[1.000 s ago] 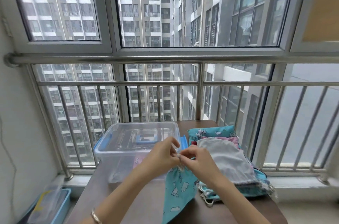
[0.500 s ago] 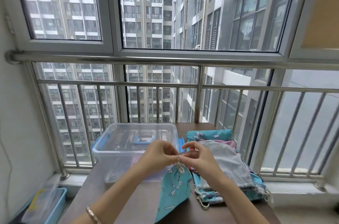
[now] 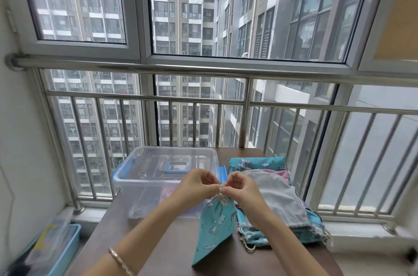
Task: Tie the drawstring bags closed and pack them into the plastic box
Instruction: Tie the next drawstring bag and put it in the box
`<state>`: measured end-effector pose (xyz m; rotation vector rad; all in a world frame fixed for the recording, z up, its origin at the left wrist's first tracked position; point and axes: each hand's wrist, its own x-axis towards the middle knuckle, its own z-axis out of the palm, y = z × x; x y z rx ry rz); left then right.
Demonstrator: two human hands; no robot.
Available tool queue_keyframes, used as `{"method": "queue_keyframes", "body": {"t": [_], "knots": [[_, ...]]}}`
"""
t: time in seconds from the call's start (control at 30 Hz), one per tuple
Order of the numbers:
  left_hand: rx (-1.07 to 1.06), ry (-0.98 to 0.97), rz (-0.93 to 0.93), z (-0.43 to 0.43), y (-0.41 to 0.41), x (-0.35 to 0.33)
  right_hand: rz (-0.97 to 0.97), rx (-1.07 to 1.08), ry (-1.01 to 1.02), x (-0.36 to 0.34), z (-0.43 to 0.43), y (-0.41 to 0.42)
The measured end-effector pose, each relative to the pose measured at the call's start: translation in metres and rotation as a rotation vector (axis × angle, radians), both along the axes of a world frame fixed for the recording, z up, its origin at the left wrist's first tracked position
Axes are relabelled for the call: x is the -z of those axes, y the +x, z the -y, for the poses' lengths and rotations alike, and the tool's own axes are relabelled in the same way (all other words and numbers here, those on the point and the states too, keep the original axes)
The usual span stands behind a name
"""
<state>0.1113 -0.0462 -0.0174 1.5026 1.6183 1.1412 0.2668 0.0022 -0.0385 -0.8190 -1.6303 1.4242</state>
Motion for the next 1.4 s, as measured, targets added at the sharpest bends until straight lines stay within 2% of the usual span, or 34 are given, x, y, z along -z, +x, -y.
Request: {"method": "queue_keyframes", "body": {"t": [0.17, 0.33, 0.4, 0.67, 0.83, 1.1, 1.4], "knots": [[-0.019, -0.047, 0.127, 0.0, 0.002, 0.0, -0.065, 0.016, -0.076, 0.003, -0.002, -0.002], [-0.025, -0.06, 0.131, -0.002, 0.001, 0.001, -0.116, 0.046, -0.165, 0.007, 0.0, -0.005], [-0.022, -0.067, 0.127, -0.003, 0.002, 0.002, -0.1, 0.077, -0.124, 0.007, 0.002, -0.004], [-0.027, -0.063, 0.191, -0.005, 0.009, 0.005, 0.071, 0.217, 0.247, 0.008, 0.006, -0.006], [-0.039, -0.027, 0.227, -0.006, 0.006, 0.005, 0.053, 0.205, 0.176, 0.003, 0.003, -0.005], [-0.022, 0.001, 0.292, -0.005, 0.005, 0.008, 0.056, 0.226, 0.222, 0.006, 0.001, -0.001], [0.016, 0.011, 0.236, 0.004, -0.002, 0.0, 0.124, 0.116, 0.23, 0.007, -0.006, 0.011]]}}
